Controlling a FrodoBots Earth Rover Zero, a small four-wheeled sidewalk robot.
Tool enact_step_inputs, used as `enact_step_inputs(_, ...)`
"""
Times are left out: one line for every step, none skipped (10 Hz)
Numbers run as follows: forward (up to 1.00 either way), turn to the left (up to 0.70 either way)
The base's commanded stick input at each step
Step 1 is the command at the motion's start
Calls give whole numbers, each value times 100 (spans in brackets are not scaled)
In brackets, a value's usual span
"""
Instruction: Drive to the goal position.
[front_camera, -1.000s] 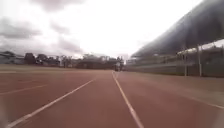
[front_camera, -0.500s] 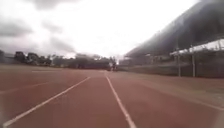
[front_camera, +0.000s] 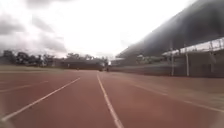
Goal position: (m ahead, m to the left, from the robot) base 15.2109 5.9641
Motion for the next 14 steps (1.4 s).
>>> enact_step_inputs(85,0)
enact_step_inputs(85,0)
enact_step_inputs(85,0)
enact_step_inputs(85,0)
enact_step_inputs(85,0)
enact_step_inputs(85,0)
enact_step_inputs(85,2)
enact_step_inputs(85,12)
enact_step_inputs(85,23)
enact_step_inputs(85,34)
enact_step_inputs(85,31)
enact_step_inputs(85,27)
enact_step_inputs(85,24)
enact_step_inputs(85,21)
